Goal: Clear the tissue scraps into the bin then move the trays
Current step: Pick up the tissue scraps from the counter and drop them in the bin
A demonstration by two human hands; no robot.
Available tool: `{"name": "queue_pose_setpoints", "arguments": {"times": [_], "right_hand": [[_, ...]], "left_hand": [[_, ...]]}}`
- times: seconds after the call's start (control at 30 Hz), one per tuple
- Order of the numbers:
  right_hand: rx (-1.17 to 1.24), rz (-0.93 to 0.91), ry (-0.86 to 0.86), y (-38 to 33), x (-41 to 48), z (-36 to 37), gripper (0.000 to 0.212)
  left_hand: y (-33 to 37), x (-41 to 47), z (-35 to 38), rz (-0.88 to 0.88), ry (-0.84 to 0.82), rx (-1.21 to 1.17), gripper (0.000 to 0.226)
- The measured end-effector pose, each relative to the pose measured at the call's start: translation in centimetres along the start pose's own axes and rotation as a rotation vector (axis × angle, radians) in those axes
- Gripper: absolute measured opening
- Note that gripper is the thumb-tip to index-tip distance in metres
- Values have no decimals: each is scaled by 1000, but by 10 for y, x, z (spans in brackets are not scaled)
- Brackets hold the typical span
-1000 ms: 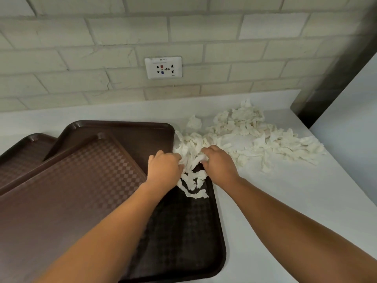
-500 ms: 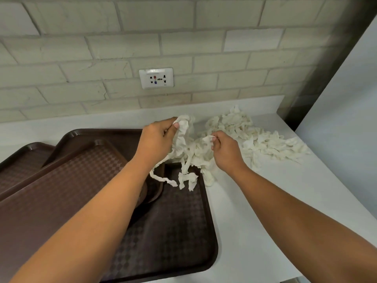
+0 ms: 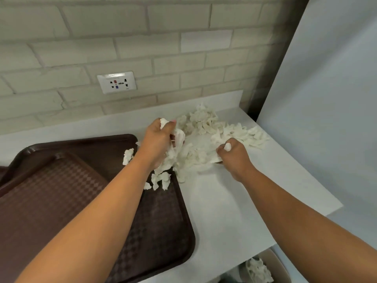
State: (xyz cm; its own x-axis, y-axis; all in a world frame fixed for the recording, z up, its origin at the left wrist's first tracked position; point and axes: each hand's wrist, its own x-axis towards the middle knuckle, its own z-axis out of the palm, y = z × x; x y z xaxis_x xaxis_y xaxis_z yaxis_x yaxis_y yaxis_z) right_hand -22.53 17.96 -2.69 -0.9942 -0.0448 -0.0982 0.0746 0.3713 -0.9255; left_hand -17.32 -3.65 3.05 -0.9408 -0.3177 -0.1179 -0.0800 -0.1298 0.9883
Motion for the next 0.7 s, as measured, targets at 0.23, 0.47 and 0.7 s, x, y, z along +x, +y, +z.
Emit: {"name": "queue_pose_setpoints", "arguments": {"times": [0.23, 0.47, 0.7], "right_hand": [[79, 4, 48, 16, -29, -62, 16], [48, 1, 238, 44, -70, -144, 20], [106, 128, 243, 104, -146, -253, 35]], "left_hand": [[-7, -23, 76, -51, -265, -107, 9], [-19, -68, 166, -88, -461, 197, 30], [-54, -138, 274, -228, -610, -133, 22]]}}
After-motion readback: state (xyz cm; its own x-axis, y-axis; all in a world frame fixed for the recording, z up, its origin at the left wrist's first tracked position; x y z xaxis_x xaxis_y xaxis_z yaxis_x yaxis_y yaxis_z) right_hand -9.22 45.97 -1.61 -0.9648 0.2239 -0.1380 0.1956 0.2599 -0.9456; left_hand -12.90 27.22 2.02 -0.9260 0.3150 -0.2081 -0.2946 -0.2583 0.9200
